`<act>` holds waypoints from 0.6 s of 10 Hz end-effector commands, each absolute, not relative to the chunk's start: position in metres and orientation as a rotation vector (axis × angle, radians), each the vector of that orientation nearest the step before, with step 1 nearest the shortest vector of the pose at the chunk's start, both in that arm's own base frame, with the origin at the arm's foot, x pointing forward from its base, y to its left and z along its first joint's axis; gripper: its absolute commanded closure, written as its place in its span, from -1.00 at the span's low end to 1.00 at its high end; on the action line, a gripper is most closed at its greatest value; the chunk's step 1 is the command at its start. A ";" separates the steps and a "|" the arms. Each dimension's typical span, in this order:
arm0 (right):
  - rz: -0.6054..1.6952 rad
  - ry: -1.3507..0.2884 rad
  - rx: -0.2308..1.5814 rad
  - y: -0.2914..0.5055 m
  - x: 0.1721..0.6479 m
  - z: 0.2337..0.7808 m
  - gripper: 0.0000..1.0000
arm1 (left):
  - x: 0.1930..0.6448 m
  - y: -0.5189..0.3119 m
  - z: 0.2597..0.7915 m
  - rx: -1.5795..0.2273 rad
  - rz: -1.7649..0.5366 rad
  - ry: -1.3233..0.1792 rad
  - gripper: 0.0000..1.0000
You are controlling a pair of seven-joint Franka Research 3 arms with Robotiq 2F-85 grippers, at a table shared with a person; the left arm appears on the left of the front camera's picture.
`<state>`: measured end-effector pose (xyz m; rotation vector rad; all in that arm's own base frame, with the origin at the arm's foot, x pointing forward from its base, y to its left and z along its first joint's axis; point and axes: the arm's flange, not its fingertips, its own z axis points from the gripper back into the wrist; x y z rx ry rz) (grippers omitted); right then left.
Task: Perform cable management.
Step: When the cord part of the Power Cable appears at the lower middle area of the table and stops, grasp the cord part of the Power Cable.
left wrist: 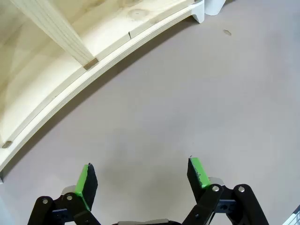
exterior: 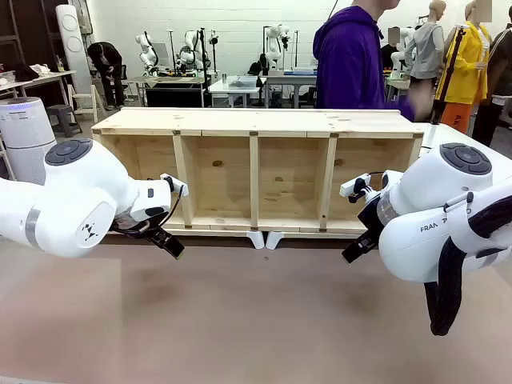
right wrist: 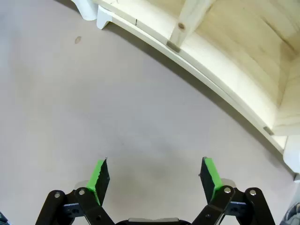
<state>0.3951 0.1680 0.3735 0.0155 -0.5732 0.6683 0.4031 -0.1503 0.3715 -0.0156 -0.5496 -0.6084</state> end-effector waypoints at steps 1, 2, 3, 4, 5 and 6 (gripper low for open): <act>0.668 -0.573 0.016 0.168 0.395 0.373 -1.00 | 0.403 -0.150 0.371 -0.016 -0.609 -0.550 -1.00; 0.668 -0.573 0.016 0.168 0.395 0.373 -1.00 | 0.403 -0.150 0.371 -0.016 -0.609 -0.550 -1.00; 0.668 -0.573 0.016 0.168 0.395 0.373 -1.00 | 0.403 -0.150 0.371 -0.016 -0.609 -0.550 -1.00; 0.668 -0.573 0.016 0.168 0.395 0.373 -1.00 | 0.403 -0.150 0.371 -0.016 -0.609 -0.550 -1.00; 0.668 -0.573 0.016 0.168 0.395 0.373 -1.00 | 0.403 -0.150 0.371 -0.016 -0.609 -0.550 -1.00; 0.668 -0.573 0.016 0.168 0.395 0.373 -1.00 | 0.403 -0.150 0.371 -0.016 -0.609 -0.550 -1.00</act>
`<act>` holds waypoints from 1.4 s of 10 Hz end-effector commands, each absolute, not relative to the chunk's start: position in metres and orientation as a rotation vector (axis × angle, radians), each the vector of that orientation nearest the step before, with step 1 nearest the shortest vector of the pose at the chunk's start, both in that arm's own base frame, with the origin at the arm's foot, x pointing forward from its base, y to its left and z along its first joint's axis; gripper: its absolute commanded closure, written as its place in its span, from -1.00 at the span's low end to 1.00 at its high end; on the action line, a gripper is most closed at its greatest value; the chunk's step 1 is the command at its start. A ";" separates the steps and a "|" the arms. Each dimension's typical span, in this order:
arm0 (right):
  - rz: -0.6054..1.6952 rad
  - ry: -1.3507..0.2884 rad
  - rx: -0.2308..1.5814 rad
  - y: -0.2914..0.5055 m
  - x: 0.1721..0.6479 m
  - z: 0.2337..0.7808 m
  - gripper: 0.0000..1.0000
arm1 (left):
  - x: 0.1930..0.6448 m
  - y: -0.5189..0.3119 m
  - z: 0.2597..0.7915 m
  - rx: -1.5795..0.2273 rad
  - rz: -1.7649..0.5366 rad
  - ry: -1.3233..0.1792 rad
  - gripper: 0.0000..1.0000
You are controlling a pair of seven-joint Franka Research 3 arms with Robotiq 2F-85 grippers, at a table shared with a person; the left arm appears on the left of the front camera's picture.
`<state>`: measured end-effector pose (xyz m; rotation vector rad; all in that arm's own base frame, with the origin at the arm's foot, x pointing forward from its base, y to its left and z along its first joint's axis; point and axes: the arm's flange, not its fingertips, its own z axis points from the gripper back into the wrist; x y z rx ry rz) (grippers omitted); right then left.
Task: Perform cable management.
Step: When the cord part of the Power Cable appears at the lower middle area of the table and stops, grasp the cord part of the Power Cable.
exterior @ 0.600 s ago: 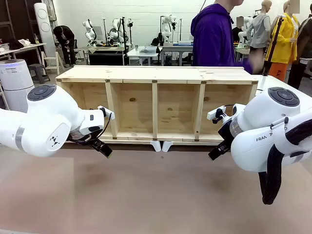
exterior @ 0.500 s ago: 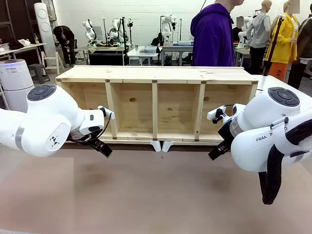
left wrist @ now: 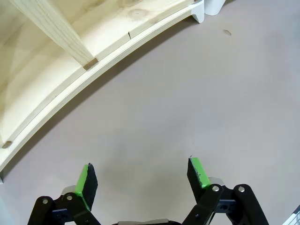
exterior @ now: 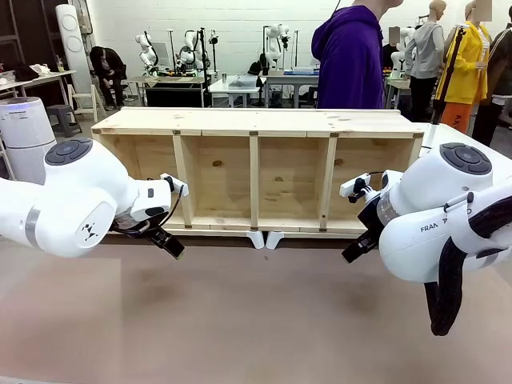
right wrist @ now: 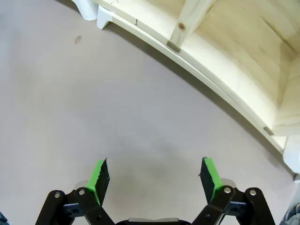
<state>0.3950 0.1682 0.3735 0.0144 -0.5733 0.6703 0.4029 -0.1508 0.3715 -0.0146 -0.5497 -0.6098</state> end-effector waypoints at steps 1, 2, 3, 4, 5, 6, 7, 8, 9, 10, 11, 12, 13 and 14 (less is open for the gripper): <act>0.668 -0.573 0.016 0.168 0.395 0.373 -1.00 | 0.403 -0.150 0.371 -0.016 -0.609 -0.550 -1.00; 0.668 -0.573 0.016 0.168 0.395 0.373 -1.00 | 0.403 -0.150 0.371 -0.016 -0.609 -0.550 -1.00; 0.668 -0.573 0.016 0.168 0.395 0.373 -1.00 | 0.403 -0.150 0.371 -0.016 -0.609 -0.550 -1.00; 0.668 -0.573 0.016 0.168 0.395 0.373 -1.00 | 0.403 -0.150 0.371 -0.016 -0.609 -0.550 -1.00; 0.670 -0.573 0.014 0.168 0.395 0.373 -1.00 | 0.403 -0.151 0.371 -0.014 -0.610 -0.550 -1.00; 0.666 -0.590 -0.013 0.165 0.393 0.376 -1.00 | 0.400 -0.150 0.376 0.000 -0.607 -0.552 -1.00; 0.638 -0.605 -0.019 0.160 0.389 0.380 -1.00 | 0.397 -0.147 0.381 0.003 -0.588 -0.558 -1.00; 0.631 -0.625 -0.016 0.153 0.381 0.386 -1.00 | 0.389 -0.144 0.388 -0.002 -0.583 -0.570 -1.00; 0.627 -0.642 -0.024 0.148 0.372 0.393 -1.00 | 0.378 -0.140 0.396 0.001 -0.587 -0.593 -1.00; 0.618 -0.661 -0.030 0.142 0.363 0.404 -1.00 | 0.367 -0.135 0.408 0.009 -0.591 -0.610 -1.00; 0.618 -0.680 -0.047 0.137 0.349 0.414 -1.00 | 0.351 -0.128 0.414 0.017 -0.581 -0.628 -1.00; 0.610 -0.710 -0.072 0.130 0.330 0.428 -1.00 | 0.330 -0.119 0.424 0.032 -0.570 -0.649 -1.00; 0.597 -0.739 -0.089 0.123 0.314 0.440 -1.00 | 0.314 -0.109 0.434 0.058 -0.555 -0.656 -1.00; 0.583 -0.764 -0.106 0.115 0.295 0.451 -1.00 | 0.296 -0.099 0.439 0.076 -0.536 -0.664 -1.00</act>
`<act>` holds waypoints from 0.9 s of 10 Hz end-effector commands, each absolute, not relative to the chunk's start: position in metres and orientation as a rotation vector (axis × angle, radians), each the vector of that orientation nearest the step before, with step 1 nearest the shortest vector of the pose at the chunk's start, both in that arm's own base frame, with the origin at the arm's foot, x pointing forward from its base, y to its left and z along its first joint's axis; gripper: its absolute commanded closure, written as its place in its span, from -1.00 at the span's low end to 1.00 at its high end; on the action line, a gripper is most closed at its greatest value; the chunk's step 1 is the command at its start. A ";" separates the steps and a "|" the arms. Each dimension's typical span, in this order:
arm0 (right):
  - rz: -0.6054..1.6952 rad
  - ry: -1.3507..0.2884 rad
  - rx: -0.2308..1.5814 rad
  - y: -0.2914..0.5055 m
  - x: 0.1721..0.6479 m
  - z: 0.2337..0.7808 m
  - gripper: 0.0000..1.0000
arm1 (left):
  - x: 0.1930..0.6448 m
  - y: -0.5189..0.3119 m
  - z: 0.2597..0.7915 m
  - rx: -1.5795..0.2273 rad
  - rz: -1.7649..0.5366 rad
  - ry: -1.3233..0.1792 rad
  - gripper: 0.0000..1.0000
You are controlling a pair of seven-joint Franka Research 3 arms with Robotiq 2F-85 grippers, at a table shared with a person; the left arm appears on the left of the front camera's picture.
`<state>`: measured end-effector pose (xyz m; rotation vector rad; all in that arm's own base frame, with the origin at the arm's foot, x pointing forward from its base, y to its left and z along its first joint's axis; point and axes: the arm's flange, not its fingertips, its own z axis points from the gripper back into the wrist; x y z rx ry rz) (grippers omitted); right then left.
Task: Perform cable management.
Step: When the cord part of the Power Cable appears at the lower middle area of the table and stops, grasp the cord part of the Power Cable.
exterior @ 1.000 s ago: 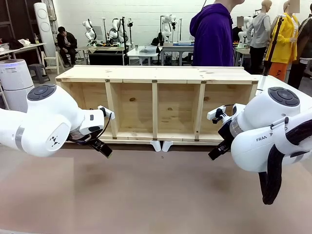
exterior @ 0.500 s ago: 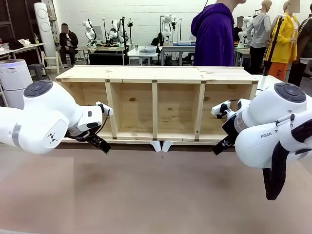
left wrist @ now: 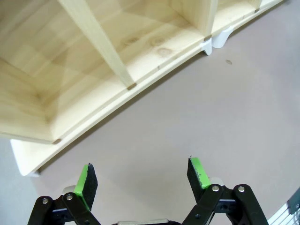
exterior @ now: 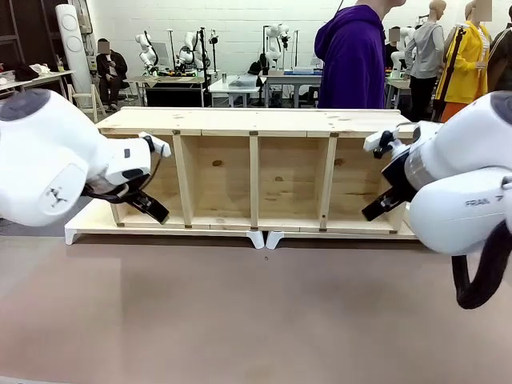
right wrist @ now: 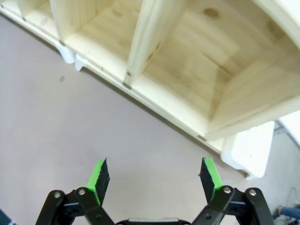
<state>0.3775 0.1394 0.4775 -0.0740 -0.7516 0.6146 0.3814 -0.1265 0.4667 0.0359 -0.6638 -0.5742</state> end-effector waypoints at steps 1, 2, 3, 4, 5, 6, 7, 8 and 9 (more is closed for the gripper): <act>0.564 -0.797 -0.123 0.107 0.278 0.460 -1.00 | 0.281 -0.087 0.444 0.078 -0.524 -0.676 -1.00; 0.539 -0.828 -0.149 0.097 0.259 0.468 -1.00 | 0.262 -0.074 0.446 0.076 -0.522 -0.697 -1.00; 0.513 -0.849 -0.165 0.088 0.244 0.473 -1.00 | 0.246 -0.062 0.449 0.073 -0.509 -0.718 -1.00; 0.483 -0.854 -0.169 0.080 0.232 0.475 -1.00 | 0.230 -0.052 0.453 0.075 -0.488 -0.755 -1.00; 0.463 -0.860 -0.170 0.073 0.221 0.474 -1.00 | 0.212 -0.044 0.453 0.085 -0.455 -0.790 -1.00; 0.438 -0.874 -0.168 0.067 0.209 0.475 -1.00 | 0.201 -0.036 0.456 0.097 -0.422 -0.807 -1.00; 0.410 -0.882 -0.166 0.062 0.196 0.475 -1.00 | 0.194 -0.029 0.455 0.098 -0.396 -0.814 -1.00; 0.391 -0.897 -0.165 0.059 0.186 0.474 -1.00 | 0.186 -0.024 0.453 0.099 -0.378 -0.828 -1.00; 0.387 -0.896 -0.161 0.058 0.181 0.472 -1.00 | 0.180 -0.024 0.452 0.106 -0.371 -0.844 -1.00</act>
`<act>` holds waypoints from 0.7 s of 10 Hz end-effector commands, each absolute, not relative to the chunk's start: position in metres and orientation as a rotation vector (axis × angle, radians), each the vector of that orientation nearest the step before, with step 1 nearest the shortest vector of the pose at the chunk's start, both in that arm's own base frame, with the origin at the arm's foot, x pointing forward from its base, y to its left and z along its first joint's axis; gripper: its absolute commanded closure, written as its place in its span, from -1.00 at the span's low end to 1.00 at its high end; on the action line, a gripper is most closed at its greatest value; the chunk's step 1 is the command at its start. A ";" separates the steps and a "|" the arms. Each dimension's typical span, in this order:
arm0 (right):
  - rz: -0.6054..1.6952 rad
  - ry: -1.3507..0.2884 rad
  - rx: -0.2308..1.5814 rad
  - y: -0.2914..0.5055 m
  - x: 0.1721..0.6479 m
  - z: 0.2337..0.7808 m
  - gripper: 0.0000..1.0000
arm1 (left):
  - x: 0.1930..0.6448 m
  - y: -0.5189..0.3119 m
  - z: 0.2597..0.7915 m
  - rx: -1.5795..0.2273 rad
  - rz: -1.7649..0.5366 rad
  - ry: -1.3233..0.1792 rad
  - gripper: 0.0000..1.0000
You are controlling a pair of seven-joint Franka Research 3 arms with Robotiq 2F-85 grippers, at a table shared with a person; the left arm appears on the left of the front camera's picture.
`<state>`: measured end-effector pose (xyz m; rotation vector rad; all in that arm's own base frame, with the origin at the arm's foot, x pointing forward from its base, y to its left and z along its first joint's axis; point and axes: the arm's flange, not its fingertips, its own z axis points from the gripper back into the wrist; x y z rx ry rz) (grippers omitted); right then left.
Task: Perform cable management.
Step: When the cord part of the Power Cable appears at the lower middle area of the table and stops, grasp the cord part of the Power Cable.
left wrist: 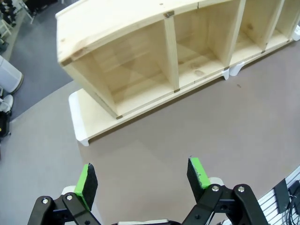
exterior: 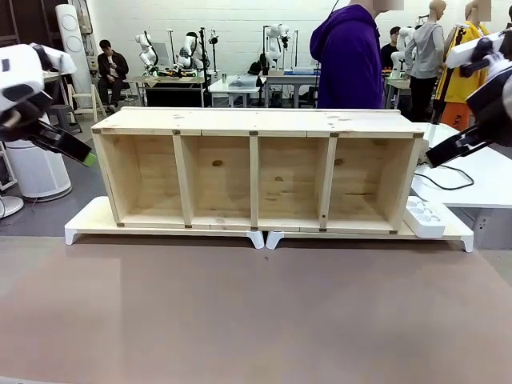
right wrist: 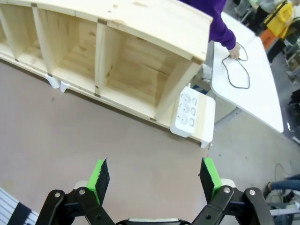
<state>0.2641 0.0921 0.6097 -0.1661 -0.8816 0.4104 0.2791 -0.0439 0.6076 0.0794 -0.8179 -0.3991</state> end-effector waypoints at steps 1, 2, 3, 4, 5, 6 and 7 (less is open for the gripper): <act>0.383 -0.887 -0.150 0.059 0.181 0.471 -1.00 | 0.179 -0.026 0.451 0.118 -0.387 -0.842 -1.00; 0.369 -0.879 -0.134 0.062 0.185 0.470 -1.00 | 0.181 -0.030 0.449 0.127 -0.404 -0.831 -1.00; 0.399 -0.881 -0.168 0.090 0.254 0.615 -1.00 | 0.268 -0.040 0.614 0.084 -0.393 -0.824 -1.00; 0.399 -0.881 -0.168 0.090 0.254 0.615 -1.00 | 0.268 -0.040 0.614 0.084 -0.393 -0.824 -1.00; 0.399 -0.881 -0.168 0.090 0.254 0.615 -1.00 | 0.268 -0.040 0.614 0.084 -0.393 -0.824 -1.00; 0.399 -0.881 -0.168 0.090 0.254 0.615 -1.00 | 0.268 -0.040 0.614 0.084 -0.393 -0.824 -1.00; 0.399 -0.881 -0.168 0.090 0.254 0.615 -1.00 | 0.268 -0.040 0.614 0.084 -0.393 -0.824 -1.00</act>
